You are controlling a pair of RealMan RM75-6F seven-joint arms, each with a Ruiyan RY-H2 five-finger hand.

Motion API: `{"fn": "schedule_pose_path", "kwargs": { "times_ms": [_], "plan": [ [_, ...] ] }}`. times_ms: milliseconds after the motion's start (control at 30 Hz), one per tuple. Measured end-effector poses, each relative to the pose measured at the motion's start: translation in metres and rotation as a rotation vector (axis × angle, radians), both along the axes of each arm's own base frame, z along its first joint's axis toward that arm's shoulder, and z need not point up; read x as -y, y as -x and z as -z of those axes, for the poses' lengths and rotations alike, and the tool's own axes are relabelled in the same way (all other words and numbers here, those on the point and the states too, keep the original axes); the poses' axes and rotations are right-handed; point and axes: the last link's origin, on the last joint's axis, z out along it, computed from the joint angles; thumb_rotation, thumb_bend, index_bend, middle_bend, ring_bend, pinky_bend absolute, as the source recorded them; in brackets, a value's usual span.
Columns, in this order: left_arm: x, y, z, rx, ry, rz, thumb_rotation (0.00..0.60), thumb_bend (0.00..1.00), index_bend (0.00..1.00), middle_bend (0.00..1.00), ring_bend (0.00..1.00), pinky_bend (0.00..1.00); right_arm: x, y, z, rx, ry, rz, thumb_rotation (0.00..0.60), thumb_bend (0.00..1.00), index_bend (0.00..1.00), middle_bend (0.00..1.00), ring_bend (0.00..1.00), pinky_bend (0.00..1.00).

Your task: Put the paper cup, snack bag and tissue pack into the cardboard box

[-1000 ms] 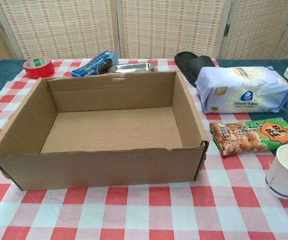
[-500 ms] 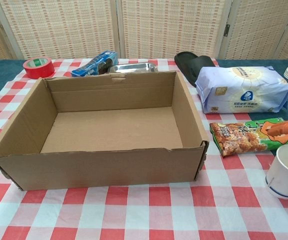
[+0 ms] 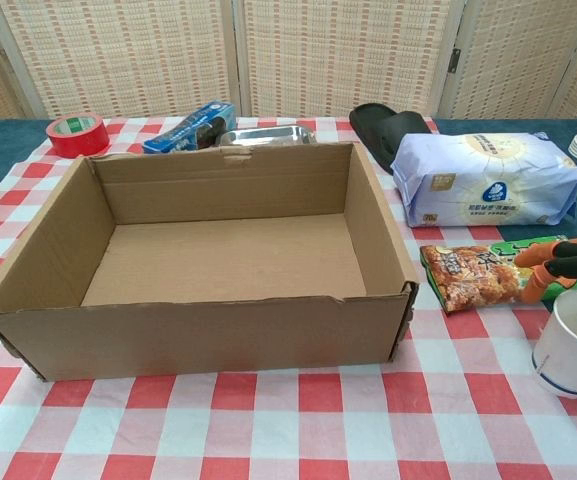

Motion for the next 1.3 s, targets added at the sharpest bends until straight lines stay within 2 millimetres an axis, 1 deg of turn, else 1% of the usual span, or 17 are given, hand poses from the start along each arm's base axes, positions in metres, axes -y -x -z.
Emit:
{"fn": "schedule_pose_path", "kwargs": {
  "times_ms": [100, 200, 267, 333, 467, 700, 867, 1000, 1167, 1267, 1300],
  "plan": [
    [0.000, 0.000, 0.000, 0.000, 0.000, 0.001, 0.600, 0.22, 0.00, 0.00, 0.00, 0.00, 0.001, 0.001, 0.001, -0.001, 0.010, -0.001, 0.600, 0.03, 0.37, 0.14, 0.10, 0.40],
    [0.000, 0.000, 0.001, -0.001, 0.002, 0.002, 0.600, 0.22, 0.00, 0.00, 0.00, 0.00, 0.002, 0.001, 0.002, 0.002, 0.024, -0.004, 0.600, 0.05, 0.43, 0.18, 0.15, 0.44],
    [0.000, 0.000, 0.001, -0.002, 0.003, 0.001, 0.600, 0.22, 0.00, 0.00, 0.00, 0.00, 0.003, 0.002, 0.003, 0.003, 0.034, -0.008, 0.600, 0.06, 0.49, 0.23, 0.20, 0.47],
    [0.000, 0.000, 0.001, -0.002, 0.003, 0.001, 0.600, 0.22, 0.00, 0.00, 0.00, 0.00, 0.004, 0.002, 0.004, 0.004, 0.046, -0.014, 0.600, 0.08, 0.56, 0.29, 0.27, 0.50],
    [-0.001, 0.000, 0.001, -0.002, 0.002, 0.001, 0.600, 0.22, 0.00, 0.00, 0.00, 0.00, 0.005, 0.003, 0.006, 0.006, 0.054, -0.015, 0.600, 0.10, 0.65, 0.35, 0.36, 0.56],
    [-0.001, 0.000, 0.001, -0.001, 0.003, 0.000, 0.600, 0.22, 0.00, 0.00, 0.00, 0.00, 0.009, 0.007, 0.011, 0.006, 0.067, -0.012, 0.600, 0.12, 0.77, 0.45, 0.46, 0.65],
    [-0.001, 0.000, 0.000, 0.001, 0.000, 0.001, 0.600, 0.22, 0.00, 0.00, 0.00, 0.00, 0.010, 0.004, 0.008, 0.023, 0.089, -0.027, 0.600, 0.13, 0.85, 0.52, 0.53, 0.71],
    [-0.001, 0.000, 0.000, 0.001, 0.001, 0.002, 0.600, 0.22, 0.00, 0.00, 0.00, 0.00, 0.013, 0.000, -0.003, 0.041, 0.135, -0.046, 0.600, 0.13, 0.87, 0.56, 0.55, 0.73],
    [-0.001, 0.000, 0.001, -0.003, 0.003, 0.002, 0.600, 0.22, 0.00, 0.00, 0.00, 0.00, 0.018, -0.009, -0.020, 0.055, 0.178, -0.064, 0.600, 0.13, 0.87, 0.56, 0.55, 0.73],
    [-0.001, -0.001, 0.003, -0.007, 0.006, 0.002, 0.600, 0.22, 0.00, 0.00, 0.00, 0.00, 0.023, -0.020, -0.032, 0.058, 0.200, -0.086, 0.600, 0.13, 0.86, 0.56, 0.55, 0.73],
    [-0.001, -0.001, 0.003, -0.009, 0.007, 0.002, 0.600, 0.22, 0.00, 0.00, 0.00, 0.00, 0.026, -0.027, -0.037, 0.062, 0.210, -0.101, 0.600, 0.13, 0.86, 0.56, 0.55, 0.73]
  ]
}}
